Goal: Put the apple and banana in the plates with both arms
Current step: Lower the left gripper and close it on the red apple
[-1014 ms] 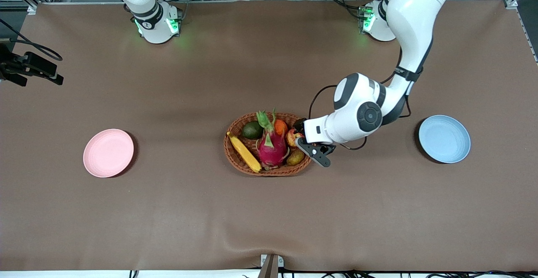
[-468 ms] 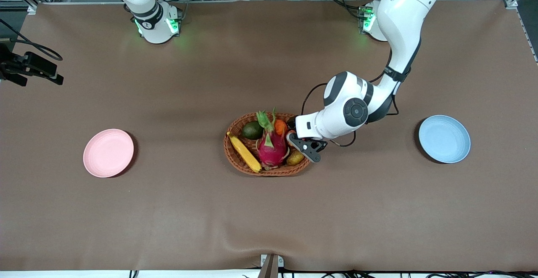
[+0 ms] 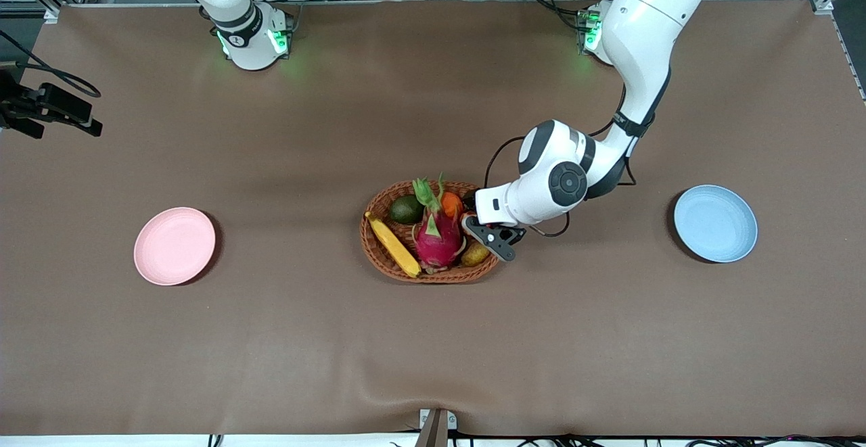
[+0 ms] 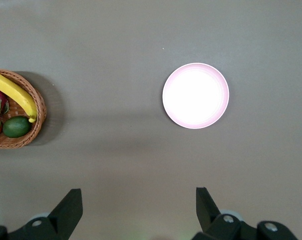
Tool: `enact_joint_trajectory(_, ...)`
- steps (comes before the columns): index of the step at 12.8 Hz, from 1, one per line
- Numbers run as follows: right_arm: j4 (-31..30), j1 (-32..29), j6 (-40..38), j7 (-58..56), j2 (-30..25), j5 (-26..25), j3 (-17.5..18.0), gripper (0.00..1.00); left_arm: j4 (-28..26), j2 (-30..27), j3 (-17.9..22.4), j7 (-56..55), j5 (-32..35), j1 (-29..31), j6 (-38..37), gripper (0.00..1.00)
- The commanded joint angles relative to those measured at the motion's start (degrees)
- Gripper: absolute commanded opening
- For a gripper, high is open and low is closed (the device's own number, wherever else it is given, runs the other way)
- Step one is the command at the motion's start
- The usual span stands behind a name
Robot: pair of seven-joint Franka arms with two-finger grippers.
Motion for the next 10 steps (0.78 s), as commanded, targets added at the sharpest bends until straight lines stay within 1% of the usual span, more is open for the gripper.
enact_joint_trajectory(1,-0.5,0.0,-0.2,-0.6,-0.7,0.5,-0.1,1.0,-0.5,0.8,0.1,0.8,-0.1,-0.7,3.0,1.0)
enact_joint_trajectory(8,-0.5,0.0,-0.2,-0.6,-0.7,0.5,0.0,1.0,-0.8,1.4,0.1,0.2,-0.1,-1.8,4.2,1.0)
enact_joint_trajectory(10,-0.5,0.0,-0.2,-0.5,-0.7,0.6,-0.1,1.0,-0.8,1.6,0.1,0.4,0.0,-1.8,4.2,0.95)
